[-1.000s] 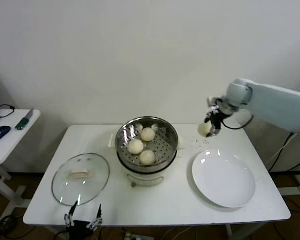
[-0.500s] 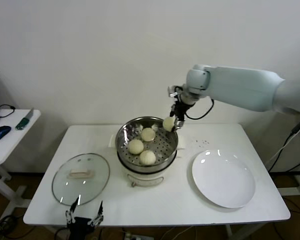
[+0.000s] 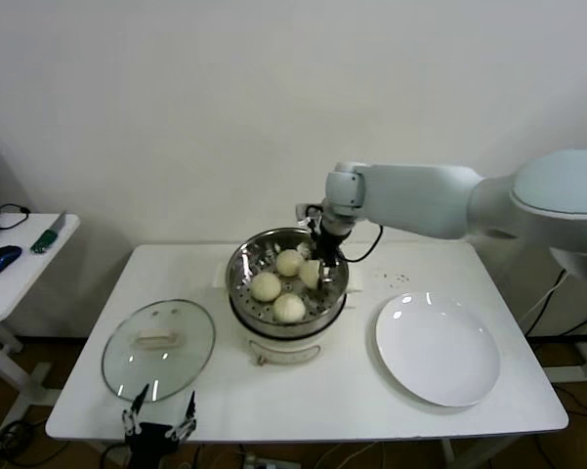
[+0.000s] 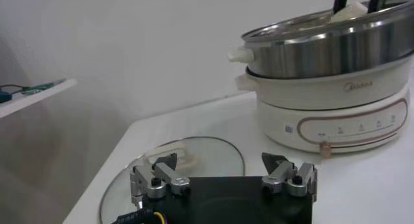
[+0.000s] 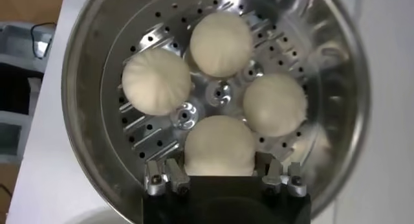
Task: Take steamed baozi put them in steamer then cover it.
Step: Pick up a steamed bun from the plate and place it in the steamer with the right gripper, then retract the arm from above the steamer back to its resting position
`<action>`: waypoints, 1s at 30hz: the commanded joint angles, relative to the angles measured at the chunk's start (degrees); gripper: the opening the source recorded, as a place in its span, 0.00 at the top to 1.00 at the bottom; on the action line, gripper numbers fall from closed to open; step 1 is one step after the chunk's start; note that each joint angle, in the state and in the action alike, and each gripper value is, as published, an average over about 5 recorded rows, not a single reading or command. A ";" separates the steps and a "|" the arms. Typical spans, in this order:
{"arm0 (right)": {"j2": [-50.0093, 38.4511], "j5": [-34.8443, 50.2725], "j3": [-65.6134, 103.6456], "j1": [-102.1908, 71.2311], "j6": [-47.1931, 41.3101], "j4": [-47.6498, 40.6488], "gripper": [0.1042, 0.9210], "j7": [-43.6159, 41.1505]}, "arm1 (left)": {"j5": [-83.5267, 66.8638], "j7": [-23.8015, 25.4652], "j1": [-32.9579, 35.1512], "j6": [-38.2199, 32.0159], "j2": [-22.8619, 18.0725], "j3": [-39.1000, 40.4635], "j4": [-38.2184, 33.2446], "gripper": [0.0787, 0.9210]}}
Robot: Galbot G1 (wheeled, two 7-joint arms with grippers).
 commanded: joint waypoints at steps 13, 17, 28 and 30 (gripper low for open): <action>-1.12 0.62 0.40 2.15 -0.04 0.39 0.12 -1.96 | -0.28 -0.05 -0.01 0.52 0.43 0.33 -0.75 0.12; -5.57 1.91 2.18 6.16 1.05 2.92 0.12 -1.73 | -0.28 -0.13 0.26 0.49 0.49 0.28 -1.36 0.12; -30.71 2.53 19.47 -2.02 14.19 16.93 0.12 22.89 | 0.91 0.82 -0.99 0.40 0.60 -0.43 -1.58 0.12; -36.11 2.40 25.00 -7.66 15.85 20.28 0.12 27.20 | 1.36 1.02 -1.22 0.16 0.54 -0.47 -1.70 0.12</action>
